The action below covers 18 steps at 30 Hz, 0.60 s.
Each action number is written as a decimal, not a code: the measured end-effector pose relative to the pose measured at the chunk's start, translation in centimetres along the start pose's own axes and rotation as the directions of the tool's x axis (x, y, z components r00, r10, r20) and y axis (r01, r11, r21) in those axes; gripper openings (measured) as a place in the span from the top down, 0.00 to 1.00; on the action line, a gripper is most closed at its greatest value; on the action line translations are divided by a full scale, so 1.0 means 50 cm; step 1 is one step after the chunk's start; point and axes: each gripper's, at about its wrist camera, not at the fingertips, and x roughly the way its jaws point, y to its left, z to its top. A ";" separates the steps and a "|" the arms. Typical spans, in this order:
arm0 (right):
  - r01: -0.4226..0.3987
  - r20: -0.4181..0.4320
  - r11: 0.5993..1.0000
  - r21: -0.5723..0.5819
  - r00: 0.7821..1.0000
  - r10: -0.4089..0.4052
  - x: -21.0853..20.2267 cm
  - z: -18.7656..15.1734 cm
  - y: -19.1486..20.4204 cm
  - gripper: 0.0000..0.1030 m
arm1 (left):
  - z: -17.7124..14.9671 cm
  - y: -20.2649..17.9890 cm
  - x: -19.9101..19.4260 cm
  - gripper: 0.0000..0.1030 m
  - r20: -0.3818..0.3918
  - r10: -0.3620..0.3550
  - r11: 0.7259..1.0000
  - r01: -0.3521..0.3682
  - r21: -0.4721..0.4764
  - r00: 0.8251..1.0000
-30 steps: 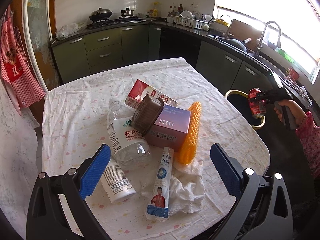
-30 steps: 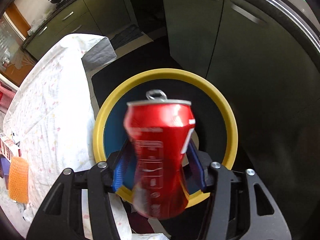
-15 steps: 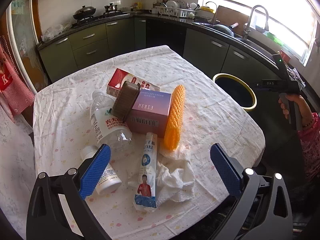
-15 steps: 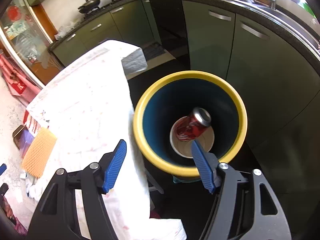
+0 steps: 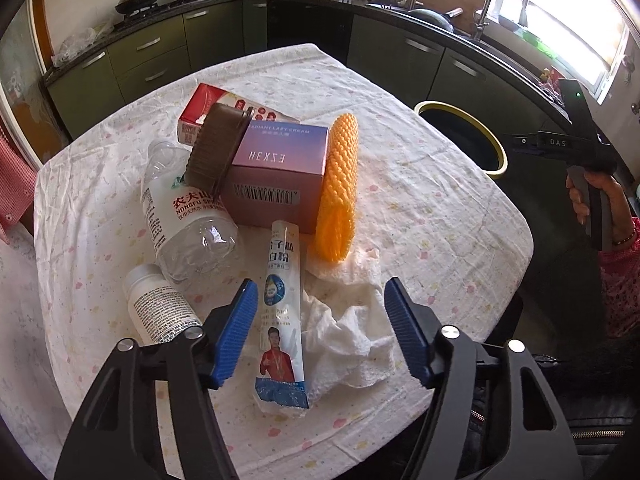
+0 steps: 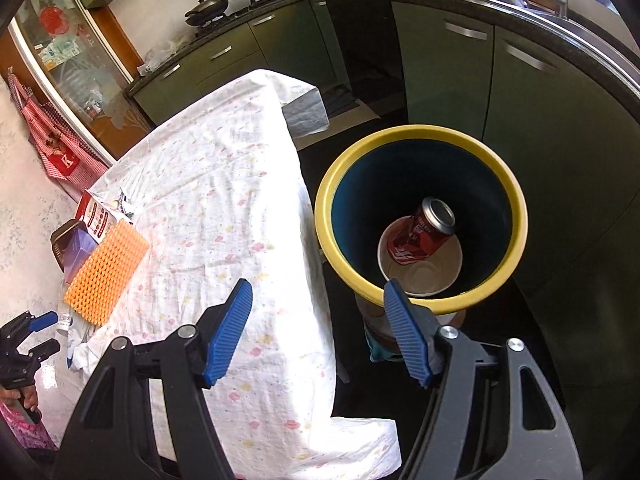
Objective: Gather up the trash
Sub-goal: 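Grasp the white toothpaste tube with the left tool and lift it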
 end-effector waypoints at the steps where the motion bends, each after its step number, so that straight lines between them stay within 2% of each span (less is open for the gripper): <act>1: -0.004 -0.005 1.000 -0.003 1.000 0.004 0.005 -0.001 0.002 0.37 | 0.001 0.004 0.009 0.43 -0.011 0.000 1.000 0.000 -0.003 1.000; 7: -0.015 -0.026 1.000 -0.010 1.000 0.015 0.022 -0.003 0.010 0.37 | 0.006 0.023 0.054 0.48 -0.080 0.024 1.000 -0.024 -0.010 0.997; 18: -0.022 -0.047 1.000 -0.022 0.999 0.021 0.040 -0.001 0.024 0.37 | 0.015 0.057 0.110 0.68 -0.142 0.029 0.999 -0.035 -0.041 0.990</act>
